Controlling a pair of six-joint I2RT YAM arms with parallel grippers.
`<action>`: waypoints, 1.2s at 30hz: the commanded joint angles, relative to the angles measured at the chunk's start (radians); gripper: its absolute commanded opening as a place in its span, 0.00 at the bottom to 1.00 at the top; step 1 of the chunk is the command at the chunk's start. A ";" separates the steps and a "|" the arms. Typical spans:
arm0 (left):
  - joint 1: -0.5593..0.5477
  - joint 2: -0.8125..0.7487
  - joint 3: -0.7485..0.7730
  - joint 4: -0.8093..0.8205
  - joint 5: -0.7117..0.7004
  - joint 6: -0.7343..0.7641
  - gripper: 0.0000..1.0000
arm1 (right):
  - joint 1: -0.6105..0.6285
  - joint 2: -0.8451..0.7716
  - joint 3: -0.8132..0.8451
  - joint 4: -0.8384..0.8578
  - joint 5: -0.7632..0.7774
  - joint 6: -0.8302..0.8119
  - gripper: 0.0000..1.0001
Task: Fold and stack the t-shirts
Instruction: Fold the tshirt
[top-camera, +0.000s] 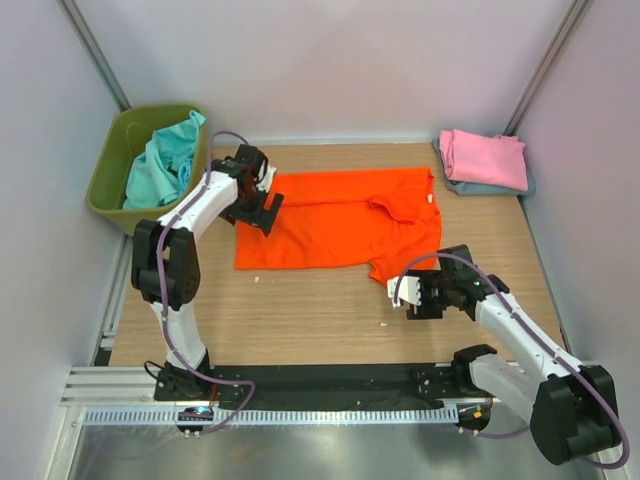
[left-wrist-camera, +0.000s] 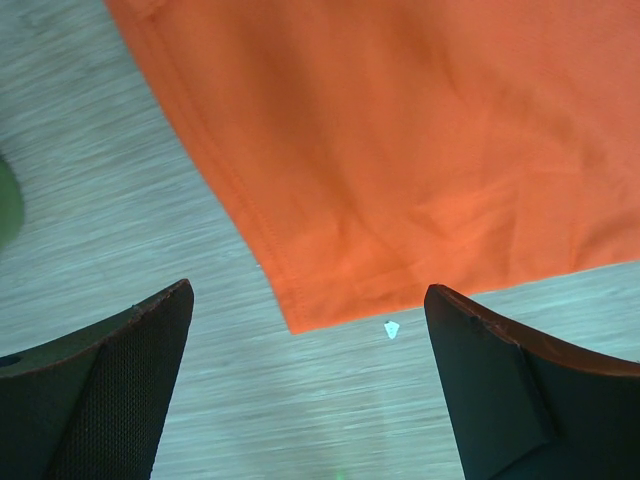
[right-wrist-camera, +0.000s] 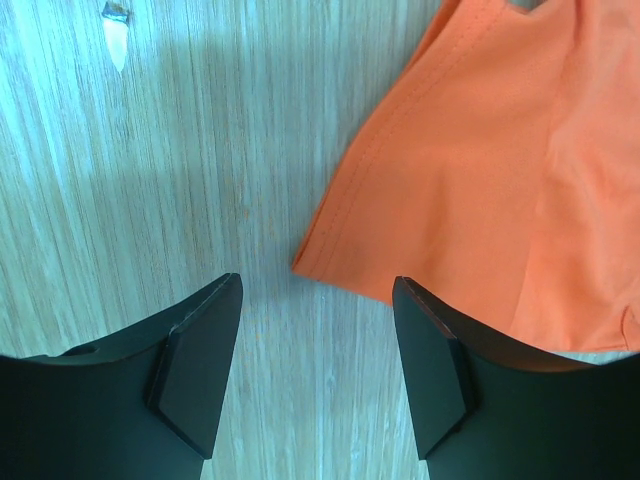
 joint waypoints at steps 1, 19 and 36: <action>0.009 -0.086 -0.001 0.039 -0.070 0.019 0.98 | 0.003 0.046 0.008 0.053 -0.030 -0.032 0.68; 0.009 -0.049 0.012 0.032 -0.111 0.012 0.98 | 0.003 0.408 0.163 0.068 0.065 0.015 0.40; 0.079 -0.114 -0.206 -0.056 0.044 -0.017 0.80 | 0.003 0.275 0.359 -0.044 0.075 0.180 0.02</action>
